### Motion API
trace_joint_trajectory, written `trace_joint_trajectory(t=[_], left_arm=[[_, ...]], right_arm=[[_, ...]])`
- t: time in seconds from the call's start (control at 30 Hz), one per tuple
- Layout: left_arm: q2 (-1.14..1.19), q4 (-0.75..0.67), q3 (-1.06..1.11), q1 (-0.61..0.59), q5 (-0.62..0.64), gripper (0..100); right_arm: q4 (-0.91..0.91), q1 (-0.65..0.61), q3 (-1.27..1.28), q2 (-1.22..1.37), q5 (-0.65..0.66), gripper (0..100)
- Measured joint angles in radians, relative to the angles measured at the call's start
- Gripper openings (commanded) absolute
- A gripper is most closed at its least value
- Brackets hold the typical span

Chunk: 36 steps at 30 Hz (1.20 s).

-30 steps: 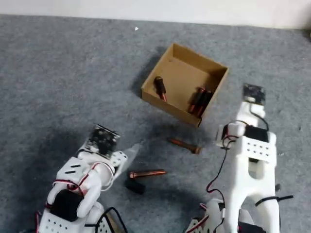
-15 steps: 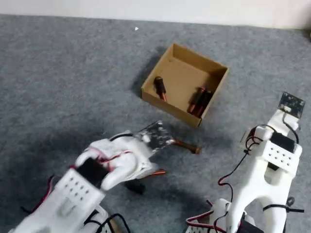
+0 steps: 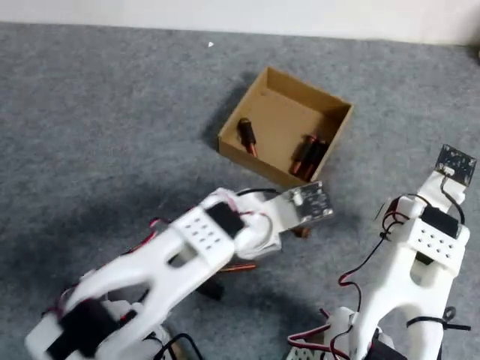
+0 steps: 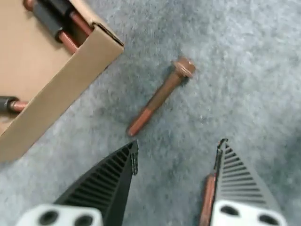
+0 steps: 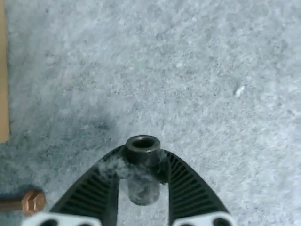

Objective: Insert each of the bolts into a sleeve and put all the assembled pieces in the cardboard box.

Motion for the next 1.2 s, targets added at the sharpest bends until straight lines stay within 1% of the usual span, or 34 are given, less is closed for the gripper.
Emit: trace_joint_trajectory(t=[0.17,0.33,0.67,0.9,0.97,1.2], left_arm=[[0.187,-0.003,-0.141,-0.002,-0.046,27],[0.321,-0.006,-0.244,-0.002,-0.071,27],[0.503,-0.006,-0.414,-0.002,-0.074,27],[0.612,-0.006,-0.471,-0.002,-0.074,27],[0.628,-0.006,-0.480,-0.002,-0.074,23],[0.629,-0.005,-0.482,0.038,-0.074,2]], right_arm=[[-0.015,0.011,0.000,0.000,0.000,0.4],[-0.015,0.014,0.000,0.000,0.000,0.4],[-0.015,0.014,0.000,0.000,0.000,0.4],[-0.015,0.014,0.000,0.000,0.000,0.4],[-0.015,0.014,0.000,0.000,0.000,0.4],[-0.015,0.014,0.000,0.000,0.000,0.4]])
